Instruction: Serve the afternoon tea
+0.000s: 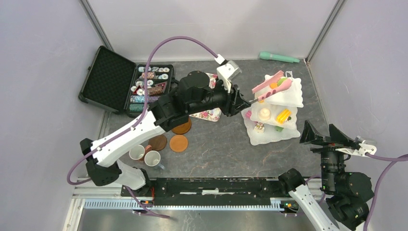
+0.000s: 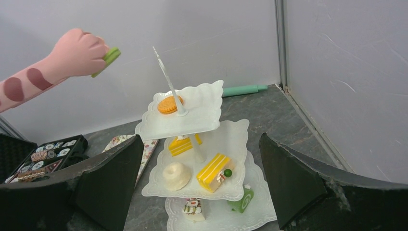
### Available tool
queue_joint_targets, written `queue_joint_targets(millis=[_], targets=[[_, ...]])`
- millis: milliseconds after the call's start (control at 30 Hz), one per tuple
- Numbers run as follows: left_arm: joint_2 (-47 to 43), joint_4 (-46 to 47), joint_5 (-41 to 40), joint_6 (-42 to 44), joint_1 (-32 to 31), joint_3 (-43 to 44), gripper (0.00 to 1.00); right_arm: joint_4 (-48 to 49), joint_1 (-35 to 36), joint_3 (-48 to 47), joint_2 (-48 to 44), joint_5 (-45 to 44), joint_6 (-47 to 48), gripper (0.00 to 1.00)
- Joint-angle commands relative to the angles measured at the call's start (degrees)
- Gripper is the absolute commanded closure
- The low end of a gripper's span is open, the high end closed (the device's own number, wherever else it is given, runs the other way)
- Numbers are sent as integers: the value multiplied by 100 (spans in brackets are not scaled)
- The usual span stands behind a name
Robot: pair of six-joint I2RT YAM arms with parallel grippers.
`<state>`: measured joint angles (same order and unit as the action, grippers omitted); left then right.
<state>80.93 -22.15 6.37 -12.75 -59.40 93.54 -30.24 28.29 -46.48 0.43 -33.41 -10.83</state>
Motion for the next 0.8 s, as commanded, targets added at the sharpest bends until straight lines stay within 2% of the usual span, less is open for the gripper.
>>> queue_joint_targets(millis=[0,233,433,767], targets=[[399,418,66,395,-215,404,77,213,19,-87,-576,48,-75,2],[1093,419,-589,851,-717,805,77,97,18,-186,-596,-34,-69,2],[1765,-187,-1512,900,-914,1578,77,46,18,-248,-552,-60,-28,2],[2259,-684,-1669,705,-938,2091,72,62,18,-232,-535,-74,-11,2]])
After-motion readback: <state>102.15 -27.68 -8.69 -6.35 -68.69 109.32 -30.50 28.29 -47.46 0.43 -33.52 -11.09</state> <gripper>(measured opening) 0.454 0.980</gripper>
